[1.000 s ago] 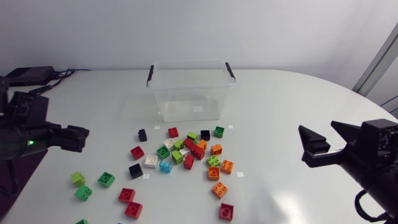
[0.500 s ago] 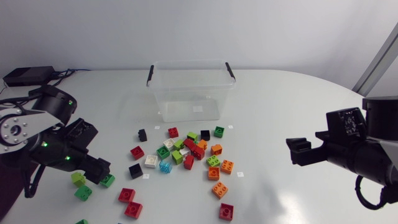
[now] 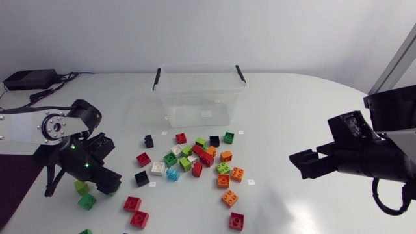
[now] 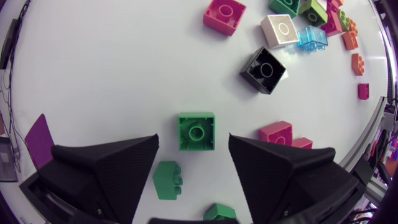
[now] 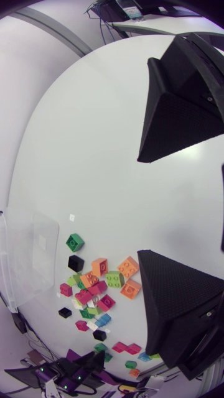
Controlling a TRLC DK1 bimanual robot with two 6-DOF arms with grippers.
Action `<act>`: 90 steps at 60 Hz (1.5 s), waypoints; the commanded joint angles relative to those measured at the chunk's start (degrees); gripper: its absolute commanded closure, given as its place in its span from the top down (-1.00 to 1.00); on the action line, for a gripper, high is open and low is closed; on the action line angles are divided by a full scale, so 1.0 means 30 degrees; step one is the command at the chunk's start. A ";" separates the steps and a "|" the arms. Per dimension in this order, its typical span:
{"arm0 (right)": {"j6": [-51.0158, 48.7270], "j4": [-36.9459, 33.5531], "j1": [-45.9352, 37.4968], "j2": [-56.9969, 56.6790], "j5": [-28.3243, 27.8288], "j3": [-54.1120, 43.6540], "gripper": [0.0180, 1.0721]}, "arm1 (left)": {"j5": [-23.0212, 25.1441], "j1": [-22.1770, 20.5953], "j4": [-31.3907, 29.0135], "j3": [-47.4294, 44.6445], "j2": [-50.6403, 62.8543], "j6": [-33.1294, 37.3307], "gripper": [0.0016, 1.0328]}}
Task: Place the duplo bricks in the container
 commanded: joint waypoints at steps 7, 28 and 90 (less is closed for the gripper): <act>-0.0853 -0.0283 0.0112 -0.0340 -0.0679 -0.0456 0.93 | 0.0090 0.0117 0.0165 0.0490 0.1142 -0.0560 0.19; -0.2259 -0.0283 0.0698 -0.0164 -0.0825 -0.0720 0.90 | 0.0090 0.0029 0.1278 0.0402 0.2196 -0.1088 -0.10; -0.8793 0.6484 0.5063 1.3634 -0.3550 0.1917 0.86 | 0.2639 -0.0732 0.1190 0.2218 -0.2462 -0.0531 -0.49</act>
